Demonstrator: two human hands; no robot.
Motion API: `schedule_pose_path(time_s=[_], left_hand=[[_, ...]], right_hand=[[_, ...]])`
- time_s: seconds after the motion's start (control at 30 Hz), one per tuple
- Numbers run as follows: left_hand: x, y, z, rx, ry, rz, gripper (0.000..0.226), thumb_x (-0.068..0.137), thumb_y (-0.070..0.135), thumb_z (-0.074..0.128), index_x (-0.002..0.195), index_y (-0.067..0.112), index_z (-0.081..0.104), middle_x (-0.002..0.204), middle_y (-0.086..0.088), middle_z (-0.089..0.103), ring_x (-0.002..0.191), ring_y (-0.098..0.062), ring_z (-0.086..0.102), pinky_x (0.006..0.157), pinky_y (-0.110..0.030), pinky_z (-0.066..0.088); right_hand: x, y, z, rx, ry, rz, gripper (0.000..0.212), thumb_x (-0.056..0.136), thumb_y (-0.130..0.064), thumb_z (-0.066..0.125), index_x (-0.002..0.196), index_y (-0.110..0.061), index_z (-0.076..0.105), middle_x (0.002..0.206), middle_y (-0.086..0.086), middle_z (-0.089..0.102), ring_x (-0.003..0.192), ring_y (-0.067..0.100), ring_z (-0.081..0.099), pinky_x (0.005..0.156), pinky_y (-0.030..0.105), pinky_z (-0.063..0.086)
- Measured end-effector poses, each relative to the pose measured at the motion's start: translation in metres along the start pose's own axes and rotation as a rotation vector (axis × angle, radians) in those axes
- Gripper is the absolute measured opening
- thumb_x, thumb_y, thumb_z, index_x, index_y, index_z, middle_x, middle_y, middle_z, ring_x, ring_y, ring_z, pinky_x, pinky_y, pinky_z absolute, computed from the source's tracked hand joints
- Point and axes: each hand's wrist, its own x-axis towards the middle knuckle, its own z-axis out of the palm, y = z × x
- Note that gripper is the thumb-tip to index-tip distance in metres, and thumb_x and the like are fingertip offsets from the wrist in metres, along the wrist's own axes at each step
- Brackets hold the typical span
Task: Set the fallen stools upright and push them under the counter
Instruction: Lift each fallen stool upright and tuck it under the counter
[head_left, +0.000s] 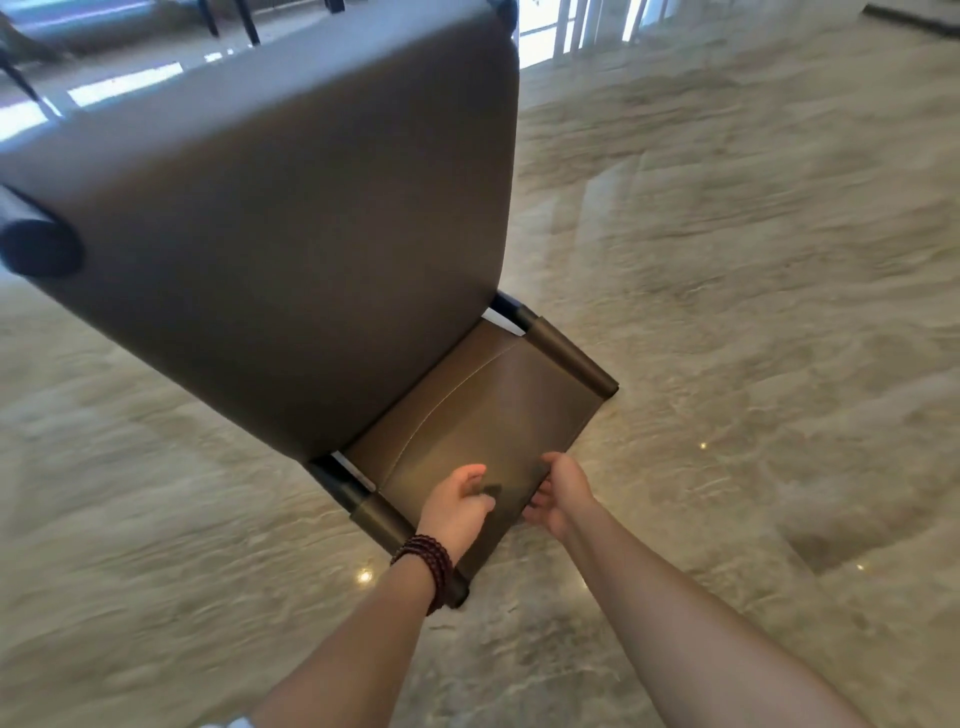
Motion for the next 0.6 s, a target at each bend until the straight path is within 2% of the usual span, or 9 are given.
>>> schedule_pose_path(time_s=[0.07,0.17,0.23,0.3,0.37,0.43,0.5,0.6], left_hand=[[-0.005,0.002,0.003,0.357,-0.044,0.109,0.058,0.088,0.012,0.055,0.142,0.024,0.037,0.146,0.002,0.042,0.13,-0.016,0.043,0.1,-0.019,0.032],[-0.008,0.003,0.01,0.689,-0.122,0.229,0.074,0.089,0.017,0.054,0.15,0.023,0.012,0.159,0.0,0.011,0.146,-0.017,0.012,0.118,-0.031,0.019],[-0.013,0.005,0.015,0.828,-0.134,0.212,0.079,0.092,0.023,0.053,0.151,0.024,0.001,0.16,-0.003,-0.001,0.147,-0.022,0.0,0.118,-0.04,0.018],[-0.018,0.006,0.016,0.956,-0.106,0.175,0.081,0.094,0.025,0.051,0.15,0.025,-0.008,0.159,-0.005,-0.008,0.146,-0.028,-0.004,0.116,-0.048,0.019],[-0.026,0.008,0.012,1.051,-0.066,0.153,0.086,0.093,0.021,0.052,0.148,0.027,-0.014,0.159,-0.007,-0.012,0.146,-0.034,-0.004,0.114,-0.053,0.02],[-0.033,0.011,0.004,1.122,-0.038,0.142,0.093,0.091,0.014,0.055,0.147,0.028,-0.017,0.158,-0.01,-0.015,0.144,-0.038,-0.004,0.111,-0.057,0.023],[-0.043,0.019,-0.002,1.173,-0.024,0.143,0.101,0.087,0.007,0.059,0.146,0.026,-0.02,0.156,-0.013,-0.018,0.143,-0.042,-0.006,0.108,-0.061,0.025],[-0.066,0.038,-0.015,1.193,-0.023,0.155,0.104,0.085,-0.001,0.058,0.146,0.024,-0.022,0.155,-0.017,-0.022,0.142,-0.046,-0.009,0.107,-0.066,0.022]], right_hand=[[-0.01,-0.002,0.001,0.013,0.01,-0.004,0.026,0.09,-0.017,0.039,0.076,-0.009,0.06,0.072,0.009,0.061,0.063,0.023,0.056,0.063,0.033,0.048],[-0.026,-0.003,0.005,0.079,0.005,0.026,0.031,0.093,-0.022,0.038,0.084,-0.004,0.061,0.074,0.013,0.063,0.067,0.026,0.059,0.057,0.031,0.049],[-0.04,-0.004,0.008,0.103,-0.015,0.045,0.033,0.095,-0.026,0.037,0.082,-0.005,0.059,0.067,0.011,0.063,0.064,0.023,0.056,0.042,0.023,0.045],[-0.054,-0.006,0.011,0.099,-0.03,0.064,0.034,0.095,-0.03,0.036,0.081,-0.008,0.057,0.067,0.009,0.061,0.061,0.02,0.052,0.03,0.014,0.037],[-0.068,-0.008,0.017,0.105,-0.028,0.086,0.034,0.094,-0.033,0.036,0.084,-0.009,0.058,0.076,0.008,0.06,0.064,0.02,0.054,0.034,0.017,0.04],[-0.084,-0.013,0.024,0.122,-0.021,0.094,0.034,0.094,-0.033,0.037,0.091,-0.008,0.06,0.082,0.009,0.062,0.071,0.024,0.058,0.051,0.029,0.049],[-0.103,-0.02,0.031,0.131,-0.021,0.083,0.033,0.095,-0.032,0.037,0.097,-0.009,0.061,0.086,0.009,0.062,0.076,0.024,0.059,0.066,0.035,0.049],[-0.138,-0.03,0.044,0.136,-0.023,0.062,0.029,0.094,-0.031,0.037,0.095,-0.011,0.057,0.09,0.006,0.059,0.078,0.02,0.056,0.069,0.032,0.047]])
